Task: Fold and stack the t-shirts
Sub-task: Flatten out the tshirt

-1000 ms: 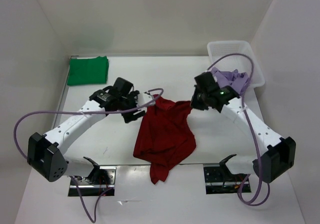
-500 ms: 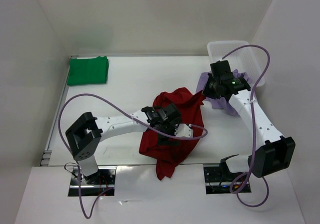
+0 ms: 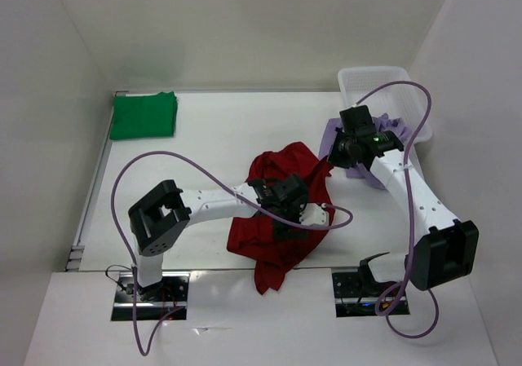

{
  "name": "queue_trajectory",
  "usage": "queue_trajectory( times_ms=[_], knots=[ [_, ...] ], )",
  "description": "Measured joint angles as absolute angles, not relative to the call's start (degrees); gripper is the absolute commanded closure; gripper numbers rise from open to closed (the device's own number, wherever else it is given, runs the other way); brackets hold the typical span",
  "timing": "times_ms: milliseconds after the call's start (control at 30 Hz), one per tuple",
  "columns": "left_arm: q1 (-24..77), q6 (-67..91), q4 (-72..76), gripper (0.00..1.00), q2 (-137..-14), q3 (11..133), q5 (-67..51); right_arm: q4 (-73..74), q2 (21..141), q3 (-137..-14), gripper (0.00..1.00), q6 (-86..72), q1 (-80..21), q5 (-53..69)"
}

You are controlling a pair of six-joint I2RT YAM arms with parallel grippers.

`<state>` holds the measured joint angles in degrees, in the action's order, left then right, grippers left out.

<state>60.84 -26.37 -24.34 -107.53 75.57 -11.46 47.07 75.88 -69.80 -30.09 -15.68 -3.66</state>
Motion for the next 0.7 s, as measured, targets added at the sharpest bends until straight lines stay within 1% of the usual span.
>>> queue_trajectory(
  times_ms=[167,233,267,300,333,433,467,567,600,700],
  knots=[
    [61.4,-26.3,-24.4,0.15,-107.9,75.6,-13.3,46.7,75.9,-69.3,1.00,-29.9,-15.7,-3.6],
    [61.5,-26.2,-24.4,0.21,-108.4,75.6,-13.4,46.6,75.9,-69.1,1.00,-29.9,-15.7,-3.7],
    [61.5,-25.9,-24.4,0.26,-108.7,75.6,-13.4,46.5,75.9,-69.0,1.00,-29.9,-15.7,-3.6],
    [61.5,-25.5,-24.5,0.41,-109.1,75.6,-13.2,46.5,75.9,-69.0,1.00,-29.8,-15.7,-3.7],
    [61.5,-25.0,-24.4,0.45,-109.3,75.6,-12.8,46.3,75.9,-68.9,1.00,-29.7,-15.7,-3.7],
    [61.6,-25.1,-24.1,0.49,-109.8,75.6,-10.2,46.1,75.9,-68.6,1.00,-29.4,-15.7,-3.7],
    [61.6,-25.1,-23.8,0.56,-110.1,75.6,-9.3,46.1,75.9,-68.4,1.00,-29.3,-15.7,-3.7],
    [61.6,-24.8,-23.4,0.69,-111.0,75.6,-7.4,46.1,75.9,-67.7,1.00,-29.2,-15.7,-3.7],
    [61.6,-24.7,-23.4,0.79,-111.2,75.5,-7.1,46.0,75.8,-67.4,1.00,-29.1,-15.6,-3.7],
    [61.6,-23.9,-23.3,1.00,-111.3,75.5,-5.6,46.0,75.5,-67.0,1.00,-29.0,-15.0,-3.4]
  ],
)
